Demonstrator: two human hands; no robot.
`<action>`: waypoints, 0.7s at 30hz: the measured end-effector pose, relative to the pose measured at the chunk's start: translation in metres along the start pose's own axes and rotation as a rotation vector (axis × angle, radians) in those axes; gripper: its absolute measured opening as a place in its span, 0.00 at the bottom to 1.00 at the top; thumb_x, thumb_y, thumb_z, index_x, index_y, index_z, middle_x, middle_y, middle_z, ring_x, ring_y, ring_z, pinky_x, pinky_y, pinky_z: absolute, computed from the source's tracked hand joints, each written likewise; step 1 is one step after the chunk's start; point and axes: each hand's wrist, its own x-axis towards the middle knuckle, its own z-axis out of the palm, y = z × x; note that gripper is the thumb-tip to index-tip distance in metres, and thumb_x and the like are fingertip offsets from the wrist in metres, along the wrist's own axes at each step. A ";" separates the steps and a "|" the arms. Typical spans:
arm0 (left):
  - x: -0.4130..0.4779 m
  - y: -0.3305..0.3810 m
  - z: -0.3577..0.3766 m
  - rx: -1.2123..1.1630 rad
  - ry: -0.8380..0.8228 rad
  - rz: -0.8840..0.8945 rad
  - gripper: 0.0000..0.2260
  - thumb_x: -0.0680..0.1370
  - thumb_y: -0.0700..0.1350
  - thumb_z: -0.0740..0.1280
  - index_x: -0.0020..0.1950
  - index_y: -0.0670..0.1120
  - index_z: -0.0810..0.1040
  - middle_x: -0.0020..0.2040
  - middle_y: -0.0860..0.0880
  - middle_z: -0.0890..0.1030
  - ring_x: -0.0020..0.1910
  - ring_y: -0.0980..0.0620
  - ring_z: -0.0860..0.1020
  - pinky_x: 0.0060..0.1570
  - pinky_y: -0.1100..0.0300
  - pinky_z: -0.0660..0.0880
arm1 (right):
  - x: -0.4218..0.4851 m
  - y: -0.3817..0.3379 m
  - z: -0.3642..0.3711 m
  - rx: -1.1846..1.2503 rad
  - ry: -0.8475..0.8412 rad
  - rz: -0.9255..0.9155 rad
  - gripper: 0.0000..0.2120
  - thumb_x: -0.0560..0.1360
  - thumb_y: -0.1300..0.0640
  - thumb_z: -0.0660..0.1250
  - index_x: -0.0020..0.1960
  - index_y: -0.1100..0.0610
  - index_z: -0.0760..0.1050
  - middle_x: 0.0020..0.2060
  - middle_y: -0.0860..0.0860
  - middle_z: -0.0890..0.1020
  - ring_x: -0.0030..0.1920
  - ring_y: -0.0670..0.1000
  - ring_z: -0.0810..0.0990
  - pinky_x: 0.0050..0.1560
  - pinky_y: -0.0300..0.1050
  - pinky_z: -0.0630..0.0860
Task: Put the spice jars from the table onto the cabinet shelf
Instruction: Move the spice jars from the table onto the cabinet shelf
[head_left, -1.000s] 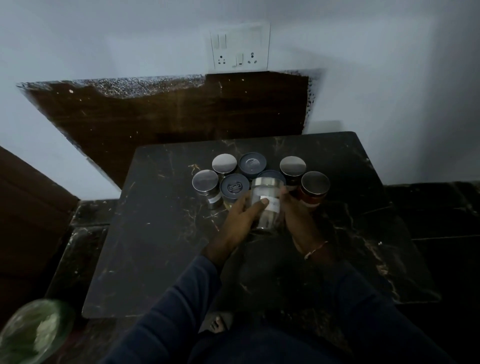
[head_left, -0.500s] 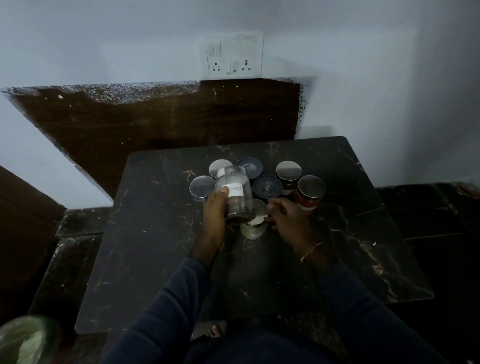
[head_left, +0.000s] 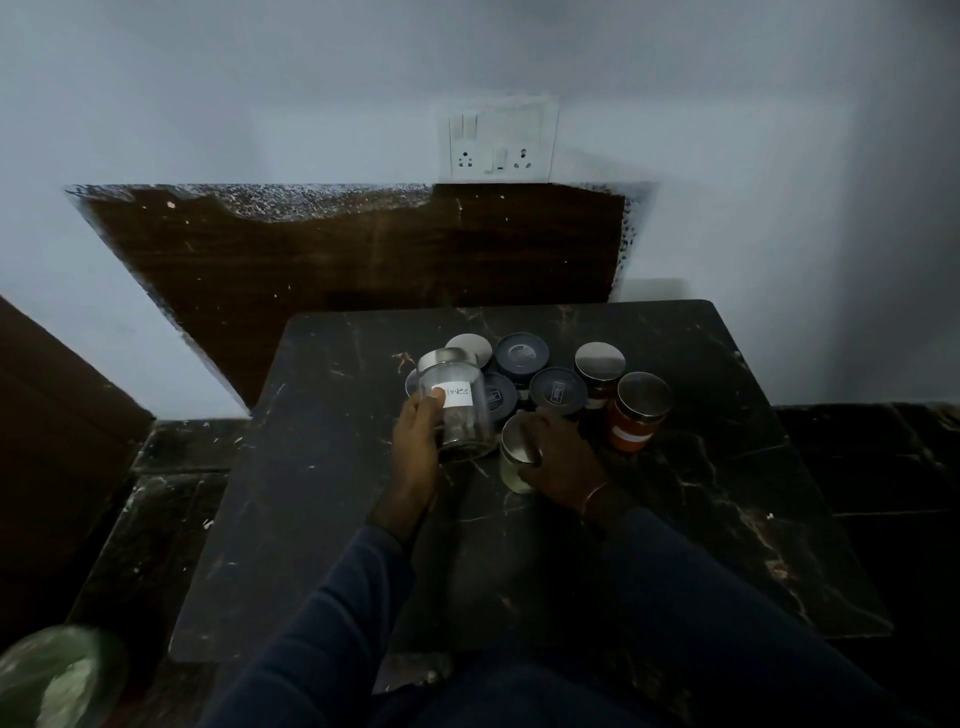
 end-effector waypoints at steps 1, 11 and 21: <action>-0.001 -0.001 -0.002 0.008 0.006 0.005 0.16 0.81 0.49 0.61 0.64 0.40 0.73 0.57 0.38 0.80 0.54 0.37 0.80 0.52 0.41 0.78 | -0.001 0.002 0.004 -0.021 0.011 -0.020 0.35 0.71 0.55 0.72 0.74 0.55 0.63 0.73 0.54 0.63 0.72 0.57 0.65 0.69 0.52 0.68; -0.005 -0.020 -0.012 0.105 -0.048 0.005 0.16 0.80 0.50 0.63 0.65 0.45 0.73 0.56 0.42 0.82 0.50 0.44 0.83 0.45 0.50 0.81 | -0.003 0.021 0.001 0.266 0.074 0.236 0.34 0.66 0.43 0.75 0.69 0.48 0.69 0.66 0.54 0.64 0.63 0.55 0.71 0.63 0.54 0.75; -0.006 -0.025 -0.010 0.142 -0.040 -0.013 0.10 0.79 0.50 0.64 0.56 0.45 0.77 0.52 0.40 0.83 0.48 0.42 0.83 0.46 0.46 0.80 | 0.009 0.030 -0.042 1.111 0.007 0.451 0.22 0.65 0.38 0.75 0.51 0.52 0.83 0.45 0.52 0.87 0.44 0.54 0.87 0.41 0.50 0.83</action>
